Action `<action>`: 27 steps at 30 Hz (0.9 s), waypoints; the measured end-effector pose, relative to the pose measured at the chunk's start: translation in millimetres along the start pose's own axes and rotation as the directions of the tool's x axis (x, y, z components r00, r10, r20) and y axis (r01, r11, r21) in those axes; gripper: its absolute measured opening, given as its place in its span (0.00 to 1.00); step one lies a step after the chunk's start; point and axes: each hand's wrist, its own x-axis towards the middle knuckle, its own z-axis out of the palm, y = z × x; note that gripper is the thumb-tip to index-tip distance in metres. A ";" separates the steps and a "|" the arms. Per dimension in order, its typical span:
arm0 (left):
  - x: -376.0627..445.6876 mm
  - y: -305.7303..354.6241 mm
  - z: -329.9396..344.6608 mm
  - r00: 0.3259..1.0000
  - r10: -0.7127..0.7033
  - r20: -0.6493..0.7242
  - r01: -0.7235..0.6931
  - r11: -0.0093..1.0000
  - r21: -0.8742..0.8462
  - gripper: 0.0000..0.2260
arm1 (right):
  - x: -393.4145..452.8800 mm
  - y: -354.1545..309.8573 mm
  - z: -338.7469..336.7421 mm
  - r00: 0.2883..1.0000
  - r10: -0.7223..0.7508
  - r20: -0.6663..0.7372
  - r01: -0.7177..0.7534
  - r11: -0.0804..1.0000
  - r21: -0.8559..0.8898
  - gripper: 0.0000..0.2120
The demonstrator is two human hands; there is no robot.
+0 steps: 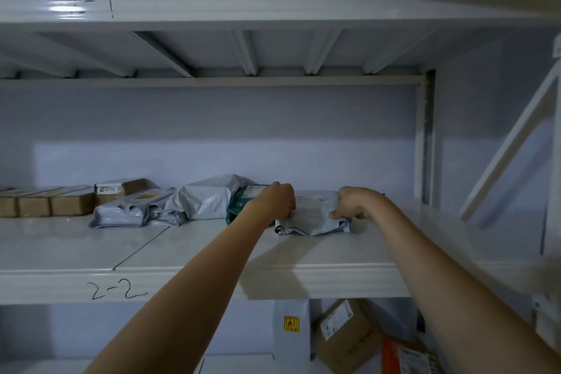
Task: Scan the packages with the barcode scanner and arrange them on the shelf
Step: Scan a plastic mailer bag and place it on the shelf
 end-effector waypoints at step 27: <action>27.9 -21.0 36.5 0.965 -0.105 -0.241 0.132 0.986 0.099 0.13 | 68.8 -0.2 42.7 0.959 0.082 -0.271 0.022 0.933 0.359 0.18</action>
